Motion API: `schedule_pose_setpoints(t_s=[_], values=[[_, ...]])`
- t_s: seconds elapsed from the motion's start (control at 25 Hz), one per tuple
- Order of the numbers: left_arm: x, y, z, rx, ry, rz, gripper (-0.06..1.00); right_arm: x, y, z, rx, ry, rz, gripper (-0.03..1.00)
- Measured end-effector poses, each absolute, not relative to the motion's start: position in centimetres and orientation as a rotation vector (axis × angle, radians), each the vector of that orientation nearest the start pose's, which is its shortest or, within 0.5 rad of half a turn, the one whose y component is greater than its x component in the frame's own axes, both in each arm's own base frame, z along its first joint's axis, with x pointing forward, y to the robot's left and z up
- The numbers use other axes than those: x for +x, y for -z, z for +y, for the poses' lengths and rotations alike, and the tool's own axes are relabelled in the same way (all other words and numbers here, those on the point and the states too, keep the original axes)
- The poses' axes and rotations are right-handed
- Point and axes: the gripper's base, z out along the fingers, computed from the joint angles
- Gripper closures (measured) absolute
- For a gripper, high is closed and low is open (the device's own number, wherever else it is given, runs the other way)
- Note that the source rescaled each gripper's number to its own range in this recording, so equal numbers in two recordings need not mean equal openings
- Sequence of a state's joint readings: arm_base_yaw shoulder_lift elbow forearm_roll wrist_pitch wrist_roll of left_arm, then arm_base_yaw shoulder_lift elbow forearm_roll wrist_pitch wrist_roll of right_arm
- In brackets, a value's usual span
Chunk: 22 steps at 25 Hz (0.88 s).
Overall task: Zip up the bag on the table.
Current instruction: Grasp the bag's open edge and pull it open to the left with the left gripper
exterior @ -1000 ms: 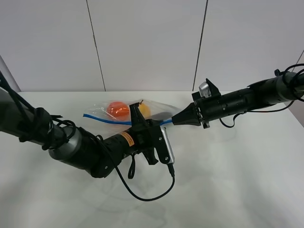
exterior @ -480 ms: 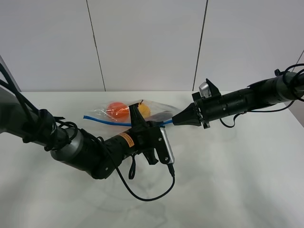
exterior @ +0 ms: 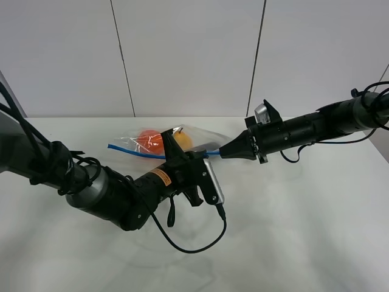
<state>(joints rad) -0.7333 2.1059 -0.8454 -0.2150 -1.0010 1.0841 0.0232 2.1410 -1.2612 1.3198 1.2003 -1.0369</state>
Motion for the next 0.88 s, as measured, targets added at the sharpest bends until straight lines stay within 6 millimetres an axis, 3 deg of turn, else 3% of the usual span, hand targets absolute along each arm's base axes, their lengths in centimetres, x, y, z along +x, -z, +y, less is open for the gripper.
schedule_pose_setpoints(t_s=[0.36, 0.88], values=[[29.9, -10.8, -24.0, 1.334, -0.478, 1.160, 0.93, 38.3, -13.8, 9.1, -0.289, -1.553, 2.467, 0.97], [33.4, -10.8, -18.9, 1.355, -0.630, 1.167, 0.94, 38.5, -13.8, 9.2, -0.272, -1.544, 2.462, 0.97]])
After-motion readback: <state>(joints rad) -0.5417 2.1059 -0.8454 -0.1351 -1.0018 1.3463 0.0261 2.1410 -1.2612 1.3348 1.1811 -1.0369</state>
